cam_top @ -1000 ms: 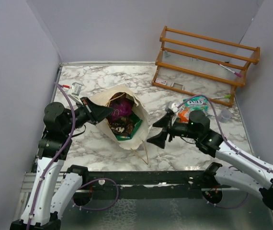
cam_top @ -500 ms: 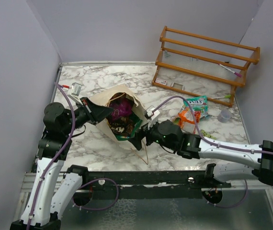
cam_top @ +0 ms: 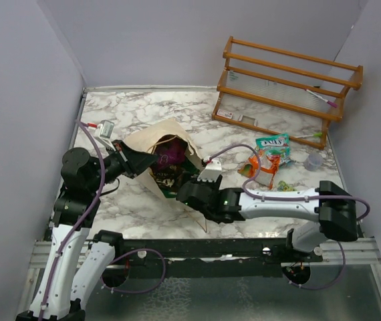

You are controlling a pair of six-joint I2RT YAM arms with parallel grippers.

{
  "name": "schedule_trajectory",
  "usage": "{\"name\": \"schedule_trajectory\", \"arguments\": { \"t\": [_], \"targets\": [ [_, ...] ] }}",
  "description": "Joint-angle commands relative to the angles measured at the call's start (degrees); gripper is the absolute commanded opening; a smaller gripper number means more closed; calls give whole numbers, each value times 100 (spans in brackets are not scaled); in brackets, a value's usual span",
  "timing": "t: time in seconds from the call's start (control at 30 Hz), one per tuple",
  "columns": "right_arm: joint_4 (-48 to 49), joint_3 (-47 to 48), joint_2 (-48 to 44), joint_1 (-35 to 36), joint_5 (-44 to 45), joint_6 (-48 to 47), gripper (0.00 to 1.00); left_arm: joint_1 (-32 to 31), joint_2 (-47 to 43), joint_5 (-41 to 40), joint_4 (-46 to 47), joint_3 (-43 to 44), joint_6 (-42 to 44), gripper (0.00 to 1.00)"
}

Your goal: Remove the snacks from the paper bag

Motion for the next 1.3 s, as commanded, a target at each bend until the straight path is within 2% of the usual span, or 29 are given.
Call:
{"name": "schedule_trajectory", "arguments": {
  "t": [0.0, 0.1, 0.17, 0.43, 0.5, 0.67, 0.8, 0.87, 0.93, 1.13, 1.27],
  "targets": [
    [-1746, 801, 830, 152, 1234, 2016, 77, -37, -41, -59, 252, -123, -103, 0],
    [-2080, 1076, 1170, 157, 1561, 2546, 66, -37, 28, 10, 269, -33, -122, 0],
    [-2072, 1134, 1300, 154, 1782, 2639, 62, -37, 56, 19, 271, 32, -114, 0],
    [-2135, 1420, 1779, 140, 2230, 2847, 61, -37, 107, 54, 319, 53, -132, 0],
    [-2029, 1417, 1833, 121, 2209, 2793, 57, -37, 139, 79, 338, 61, -130, 0],
    [-1102, 1104, 1711, -35, 1854, 2072, 54, -37, 207, 100, 304, 145, -70, 0],
    [812, 452, 1392, -216, 1372, 852, 54, -37, 211, 114, 343, 131, -81, 0],
    [1442, 213, 1339, -266, 1210, 459, 53, -35, 214, 109, 333, 123, -75, 0],
    [1540, 189, 1387, -335, 1150, 441, 46, -37, 214, 105, 318, 129, -71, 0],
    [1477, 385, 1724, -521, 1122, 606, 44, -37, 201, 88, 192, 240, -15, 0],
    [1481, 419, 1851, -543, 1085, 676, 40, -37, 205, 70, 117, 291, 23, 0]
  ]
}}
